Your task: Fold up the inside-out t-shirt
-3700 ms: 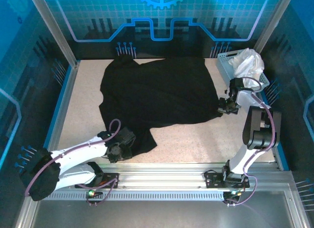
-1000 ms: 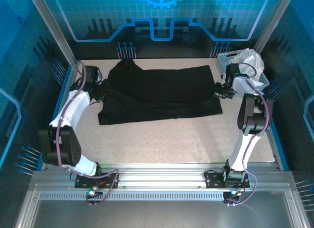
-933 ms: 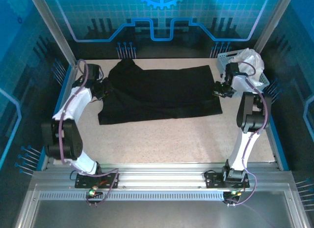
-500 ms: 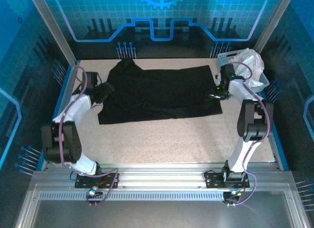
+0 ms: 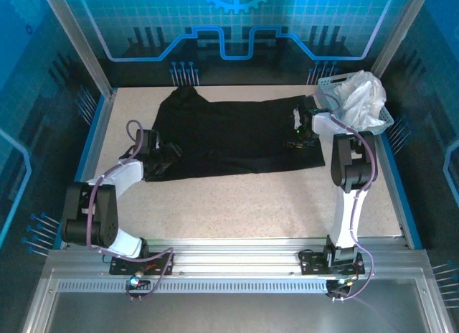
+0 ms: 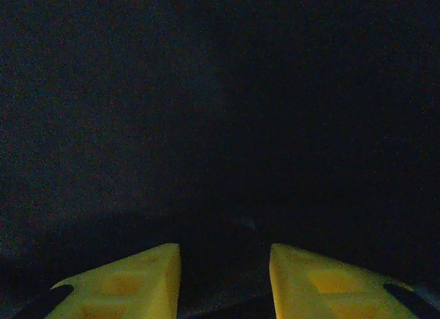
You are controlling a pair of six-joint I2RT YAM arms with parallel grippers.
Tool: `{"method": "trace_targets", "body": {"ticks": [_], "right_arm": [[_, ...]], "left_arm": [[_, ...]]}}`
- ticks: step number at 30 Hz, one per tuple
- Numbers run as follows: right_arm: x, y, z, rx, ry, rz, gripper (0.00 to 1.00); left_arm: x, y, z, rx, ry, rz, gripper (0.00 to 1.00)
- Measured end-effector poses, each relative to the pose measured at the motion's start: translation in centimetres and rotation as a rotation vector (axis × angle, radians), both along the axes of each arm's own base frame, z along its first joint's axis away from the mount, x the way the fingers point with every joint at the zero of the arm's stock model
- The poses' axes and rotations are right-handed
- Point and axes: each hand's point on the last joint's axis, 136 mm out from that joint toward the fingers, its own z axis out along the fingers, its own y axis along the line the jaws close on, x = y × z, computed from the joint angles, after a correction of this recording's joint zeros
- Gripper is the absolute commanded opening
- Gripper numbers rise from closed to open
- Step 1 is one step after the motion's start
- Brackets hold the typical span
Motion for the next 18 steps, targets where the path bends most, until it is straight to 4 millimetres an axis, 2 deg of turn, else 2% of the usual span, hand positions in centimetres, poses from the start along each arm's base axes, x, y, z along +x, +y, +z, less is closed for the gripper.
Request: {"method": "trace_targets", "body": {"ticks": [5, 9, 11, 15, 18], "right_arm": [[3.3, -0.7, 1.7, -0.025, -0.070, -0.021, 0.39], [4.0, -2.0, 2.5, -0.042, -0.092, -0.050, 0.40], [3.3, -2.2, 2.2, -0.043, -0.091, -0.050, 0.42], [-1.3, -1.3, 2.1, -0.048, -0.038, -0.011, 0.43], [-3.6, -0.2, 2.7, -0.052, -0.028, 0.028, 0.43]], "left_arm": [[0.4, 0.7, -0.7, 0.036, -0.002, 0.005, 0.61], [0.1, 1.8, -1.9, 0.055, 0.023, 0.035, 0.61], [0.0, 2.0, -2.1, 0.054, 0.028, 0.039, 0.61], [-0.3, 1.8, -2.0, 0.045, 0.016, 0.037, 0.62], [-0.5, 1.7, -1.6, 0.038, -0.002, 0.037, 0.62]]}}
